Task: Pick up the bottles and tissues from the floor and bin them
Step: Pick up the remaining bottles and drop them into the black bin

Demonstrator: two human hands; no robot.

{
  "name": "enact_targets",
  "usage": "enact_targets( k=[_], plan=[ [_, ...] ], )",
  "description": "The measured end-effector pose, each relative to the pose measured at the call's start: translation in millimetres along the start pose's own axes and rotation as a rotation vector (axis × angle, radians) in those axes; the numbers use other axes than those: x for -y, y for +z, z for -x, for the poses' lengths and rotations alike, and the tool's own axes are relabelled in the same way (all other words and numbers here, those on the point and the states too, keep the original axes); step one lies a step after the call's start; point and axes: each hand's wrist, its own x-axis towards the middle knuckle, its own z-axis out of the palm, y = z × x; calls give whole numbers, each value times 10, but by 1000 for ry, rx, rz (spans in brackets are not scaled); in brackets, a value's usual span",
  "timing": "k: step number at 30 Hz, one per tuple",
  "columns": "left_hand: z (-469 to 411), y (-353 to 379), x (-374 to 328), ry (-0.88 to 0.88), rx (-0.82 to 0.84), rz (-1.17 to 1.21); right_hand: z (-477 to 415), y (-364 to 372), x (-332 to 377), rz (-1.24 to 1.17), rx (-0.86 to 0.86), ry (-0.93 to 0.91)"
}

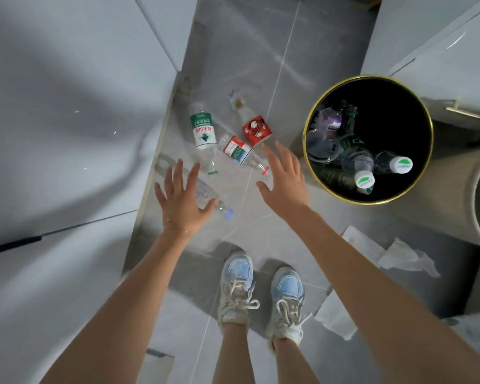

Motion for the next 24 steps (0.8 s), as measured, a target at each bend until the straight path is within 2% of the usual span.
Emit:
enact_targets(
  k=[5, 11, 18, 21, 24],
  plan=[
    [-46, 360, 252, 11, 63, 34, -225, 393, -127, 31, 75, 63],
    [-233, 743, 473, 17, 157, 9, -624, 752, -392, 148, 153, 47],
    [-550, 1083, 614, 323, 264, -185, -946, 1041, -595, 191, 104, 61],
    [-569, 1223, 642, 368, 319, -283, -997, 1180, -611, 215, 96, 105],
    [-550, 1338, 695, 402, 236, -392, -985, 1295, -607, 226, 132, 120]
  ],
)
